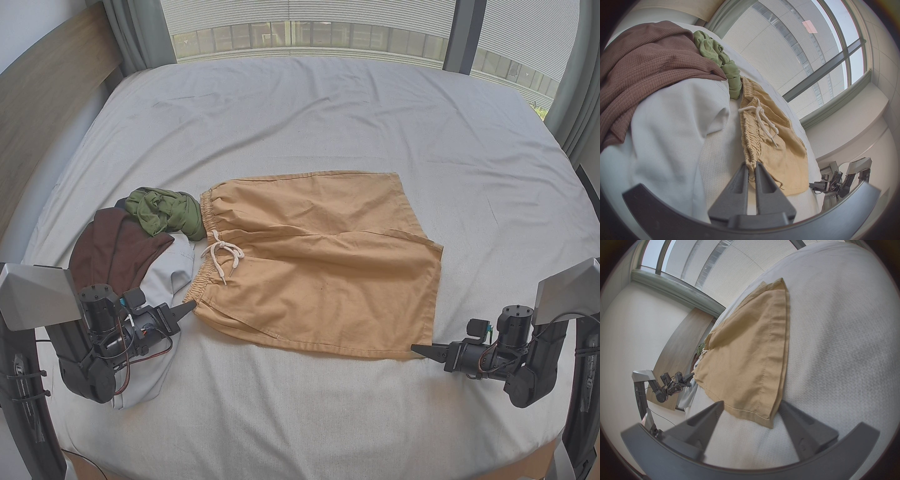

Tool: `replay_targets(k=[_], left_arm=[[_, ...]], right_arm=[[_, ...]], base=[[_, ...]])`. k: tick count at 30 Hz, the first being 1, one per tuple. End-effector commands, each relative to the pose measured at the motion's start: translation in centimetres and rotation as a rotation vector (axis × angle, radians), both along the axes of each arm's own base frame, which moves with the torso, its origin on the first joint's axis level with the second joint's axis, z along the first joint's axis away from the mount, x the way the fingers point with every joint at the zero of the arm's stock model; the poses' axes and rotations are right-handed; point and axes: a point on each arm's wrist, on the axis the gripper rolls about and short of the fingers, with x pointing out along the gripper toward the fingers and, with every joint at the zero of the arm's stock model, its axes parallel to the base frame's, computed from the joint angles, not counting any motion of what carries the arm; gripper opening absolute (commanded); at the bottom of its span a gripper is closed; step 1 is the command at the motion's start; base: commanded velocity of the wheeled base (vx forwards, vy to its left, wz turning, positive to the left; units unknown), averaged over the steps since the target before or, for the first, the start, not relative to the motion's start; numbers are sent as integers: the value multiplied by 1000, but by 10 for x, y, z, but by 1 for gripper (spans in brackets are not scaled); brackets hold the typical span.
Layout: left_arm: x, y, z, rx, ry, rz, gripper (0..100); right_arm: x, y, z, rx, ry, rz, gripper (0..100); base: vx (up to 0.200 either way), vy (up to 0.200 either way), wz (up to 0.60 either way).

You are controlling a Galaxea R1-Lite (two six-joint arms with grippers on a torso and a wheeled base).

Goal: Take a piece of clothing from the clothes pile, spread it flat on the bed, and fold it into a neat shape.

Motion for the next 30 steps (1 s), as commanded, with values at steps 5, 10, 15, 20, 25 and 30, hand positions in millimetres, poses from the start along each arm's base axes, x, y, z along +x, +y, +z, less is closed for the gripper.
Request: replay_targets(k=[5,10,15,20,25,30], left_arm=[[0,0,-1,-1,3,1,0],[1,0,-2,-1,4,-2,0],[-1,0,1,-6,1,-4,0],[-18,1,12,-47,28,-42,0],[-39,0,12,-68,88,-93,0],[-51,0,4,-61,143,-101,0]], right_arm=[[-2,1,13,26,-18,-3,0],[-2,0,13,26,-19,-4,0],[-5,-1,19,26,-26,-9,0],[-17,-1,33,45,-22,-13,0],[-23,0,41,60,-16,-15,0],[-26,-1,37,51,34,-16,0]], base=[[0,0,0],[0,0,0],[0,0,0],[0,0,0],[0,0,0],[0,0,0]])
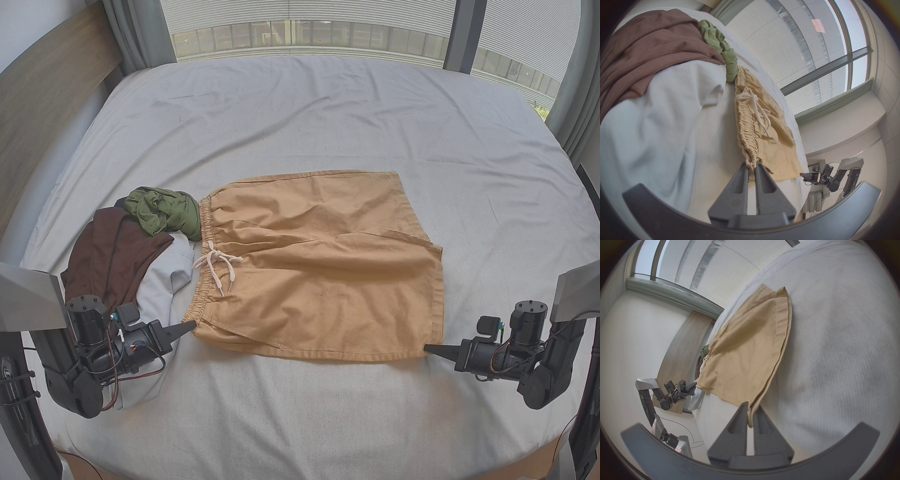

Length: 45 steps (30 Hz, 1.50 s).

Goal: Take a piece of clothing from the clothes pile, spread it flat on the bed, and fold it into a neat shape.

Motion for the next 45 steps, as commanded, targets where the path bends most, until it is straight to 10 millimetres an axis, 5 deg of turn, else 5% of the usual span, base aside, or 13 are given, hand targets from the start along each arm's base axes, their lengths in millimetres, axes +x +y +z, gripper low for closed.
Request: replay_targets(k=[1,26,45], left_arm=[[-13,-1,-1,4,34,-12,0],[-46,9,-42,188,143,-66,0],[-75,8,-48,250,195,-147,0]], right_arm=[[-4,0,4,-4,12,3,0],[-48,-9,-9,-198,41,109,0],[-65,-13,-21,-300,29,180,0]], base=[[0,0,0],[0,0,0],[0,0,0]])
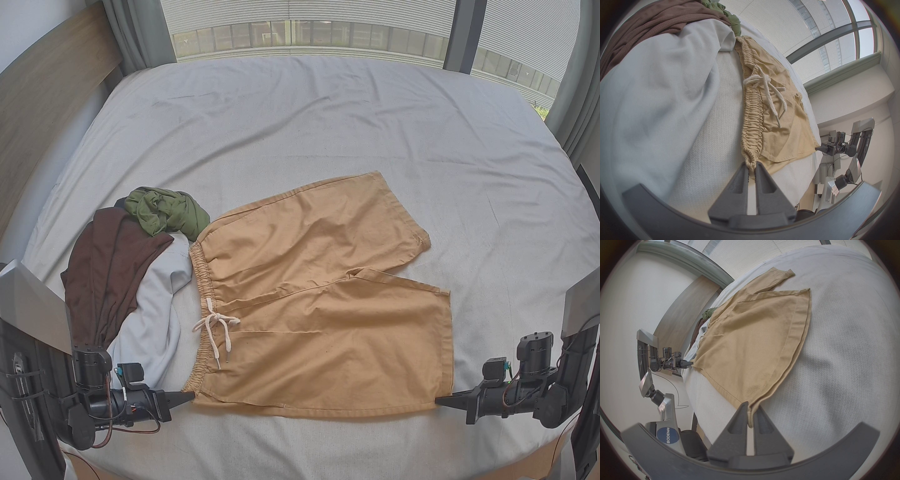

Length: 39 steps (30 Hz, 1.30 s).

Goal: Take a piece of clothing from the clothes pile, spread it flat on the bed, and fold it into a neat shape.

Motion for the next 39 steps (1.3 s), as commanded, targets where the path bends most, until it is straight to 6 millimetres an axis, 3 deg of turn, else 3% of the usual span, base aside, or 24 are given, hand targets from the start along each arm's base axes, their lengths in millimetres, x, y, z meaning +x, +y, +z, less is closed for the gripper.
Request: replay_targets(k=[1,12,21,28,39], left_arm=[[-5,0,-2,7,22,-4,0],[14,-2,6,-19,-78,-32,0],[51,-3,46,-135,-245,38,0],[66,-4,73,-209,-326,67,0],[77,-11,84,-222,-378,85,0]], right_arm=[[0,-1,-3,-5,5,0,0],[23,2,13,97,-148,1,0],[49,4,39,204,-221,-62,0],[61,4,66,271,-303,-88,0],[83,6,98,352,-412,-105,0]], base=[[0,0,0],[0,0,0],[0,0,0],[0,0,0],[0,0,0]])
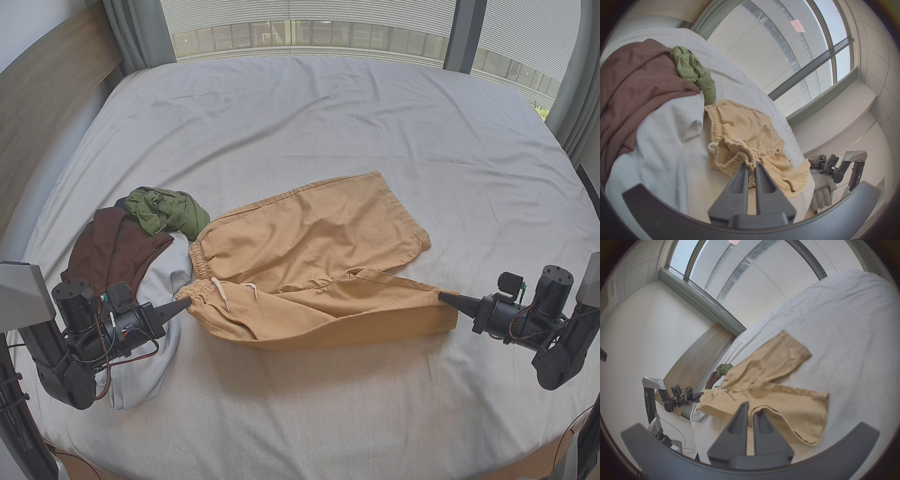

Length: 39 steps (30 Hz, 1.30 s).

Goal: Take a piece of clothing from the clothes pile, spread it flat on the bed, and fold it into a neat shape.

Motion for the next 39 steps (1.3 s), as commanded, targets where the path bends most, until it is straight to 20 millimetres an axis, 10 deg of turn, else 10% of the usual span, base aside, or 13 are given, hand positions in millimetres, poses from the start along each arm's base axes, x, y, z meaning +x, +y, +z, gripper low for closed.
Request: replay_targets(k=[1,39], left_arm=[[5,-6,7,1,-39,11,0],[40,-18,26,-115,-97,169,0]], right_arm=[[8,0,18,20,-77,-4,0],[114,-1,85,87,-253,-98,0]], base=[[0,0,0],[0,0,0]])
